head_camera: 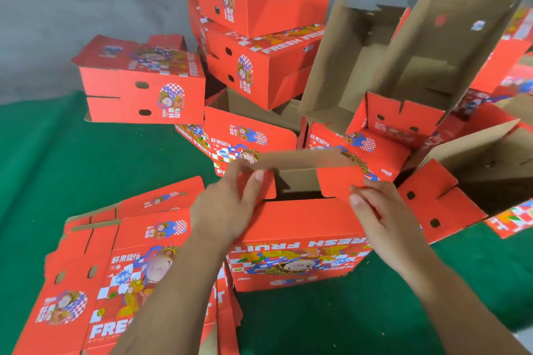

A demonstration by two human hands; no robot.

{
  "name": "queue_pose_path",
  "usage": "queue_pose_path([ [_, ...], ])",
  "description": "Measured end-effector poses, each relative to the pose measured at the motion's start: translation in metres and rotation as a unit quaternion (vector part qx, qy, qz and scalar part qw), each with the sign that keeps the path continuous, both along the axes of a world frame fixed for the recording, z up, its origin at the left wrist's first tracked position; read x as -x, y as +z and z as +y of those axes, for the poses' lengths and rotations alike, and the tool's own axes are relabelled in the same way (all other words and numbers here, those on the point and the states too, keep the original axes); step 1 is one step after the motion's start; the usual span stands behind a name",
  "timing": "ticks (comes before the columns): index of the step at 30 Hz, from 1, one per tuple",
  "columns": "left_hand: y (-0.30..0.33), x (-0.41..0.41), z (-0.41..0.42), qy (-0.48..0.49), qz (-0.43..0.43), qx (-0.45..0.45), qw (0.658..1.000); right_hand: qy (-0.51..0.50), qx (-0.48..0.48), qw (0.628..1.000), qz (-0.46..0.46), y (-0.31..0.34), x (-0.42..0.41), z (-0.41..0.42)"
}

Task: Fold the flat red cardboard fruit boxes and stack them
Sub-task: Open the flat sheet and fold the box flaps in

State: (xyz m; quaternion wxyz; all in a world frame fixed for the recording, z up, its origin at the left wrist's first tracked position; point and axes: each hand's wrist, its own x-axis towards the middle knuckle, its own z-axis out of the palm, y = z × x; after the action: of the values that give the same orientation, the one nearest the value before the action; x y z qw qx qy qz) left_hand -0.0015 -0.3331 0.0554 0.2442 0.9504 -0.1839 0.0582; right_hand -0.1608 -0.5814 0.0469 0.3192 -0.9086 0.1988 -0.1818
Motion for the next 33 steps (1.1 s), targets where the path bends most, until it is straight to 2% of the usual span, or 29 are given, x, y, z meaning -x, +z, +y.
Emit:
queue_pose_path([
  [4, -0.011, 0.005, 0.001, 0.006, -0.035, 0.039, 0.999, -0.038, -0.018, 0.999, -0.015, 0.02, -0.027, -0.003],
  [6, -0.015, 0.007, -0.001, 0.031, -0.047, 0.058, 0.997, -0.032, -0.004, 0.999, 0.022, 0.018, -0.039, 0.0],
  [8, -0.016, 0.004, -0.001, 0.051, 0.007, 0.061, 0.997, 0.002, 0.015, 0.994, 0.108, 0.012, -0.048, 0.004],
  [12, -0.014, -0.004, -0.003, 0.001, 0.159, 0.052, 0.986, 0.032, 0.02, 0.98, 0.197, 0.012, -0.054, -0.001],
  [15, -0.008, 0.002, -0.007, -0.003, 0.155, 0.006, 0.988, 0.007, 0.094, 0.956, 0.277, 0.013, -0.057, 0.003],
  [18, -0.006, 0.009, -0.009, 0.0, 0.131, -0.006, 0.991, -0.036, 0.153, 0.946, 0.284, 0.013, -0.057, 0.011],
  [20, -0.006, 0.009, -0.009, -0.003, 0.126, 0.017, 0.992, -0.032, 0.163, 0.953, 0.252, 0.011, -0.051, 0.011],
  [22, -0.01, 0.01, -0.005, -0.007, 0.114, 0.103, 0.988, -0.017, 0.131, 0.967, 0.217, 0.005, -0.043, 0.006],
  [23, -0.011, 0.013, -0.003, -0.007, 0.106, 0.175, 0.979, -0.009, 0.085, 0.977, 0.197, 0.006, -0.039, 0.003],
  [25, -0.013, 0.02, 0.002, 0.017, 0.094, 0.308, 0.947, -0.006, -0.073, 0.99, 0.123, 0.008, -0.029, -0.001],
  [26, -0.014, 0.023, 0.005, 0.046, 0.12, 0.353, 0.927, -0.015, -0.161, 0.984, 0.081, 0.01, -0.023, -0.001],
  [27, -0.014, 0.026, 0.008, 0.077, 0.186, 0.39, 0.898, -0.035, -0.251, 0.966, 0.056, 0.014, -0.016, -0.001],
  [28, -0.013, 0.031, 0.013, 0.1, 0.295, 0.416, 0.855, -0.063, -0.34, 0.936, 0.06, 0.02, -0.013, 0.0],
  [29, -0.012, 0.036, 0.016, 0.104, 0.425, 0.426, 0.792, -0.087, -0.398, 0.91, 0.077, 0.024, -0.012, 0.001],
  [30, -0.01, 0.041, 0.02, 0.09, 0.532, 0.433, 0.722, -0.095, -0.423, 0.897, 0.089, 0.024, -0.009, -0.002],
  [31, -0.008, 0.046, 0.024, 0.068, 0.583, 0.454, 0.671, -0.075, -0.412, 0.904, 0.084, 0.023, 0.002, -0.004],
  [32, -0.008, 0.048, 0.029, 0.059, 0.583, 0.484, 0.65, -0.091, -0.381, 0.918, 0.067, 0.025, 0.009, -0.005],
  [33, -0.006, 0.051, 0.033, 0.065, 0.554, 0.516, 0.65, -0.106, -0.364, 0.924, 0.052, 0.031, 0.011, -0.004],
])
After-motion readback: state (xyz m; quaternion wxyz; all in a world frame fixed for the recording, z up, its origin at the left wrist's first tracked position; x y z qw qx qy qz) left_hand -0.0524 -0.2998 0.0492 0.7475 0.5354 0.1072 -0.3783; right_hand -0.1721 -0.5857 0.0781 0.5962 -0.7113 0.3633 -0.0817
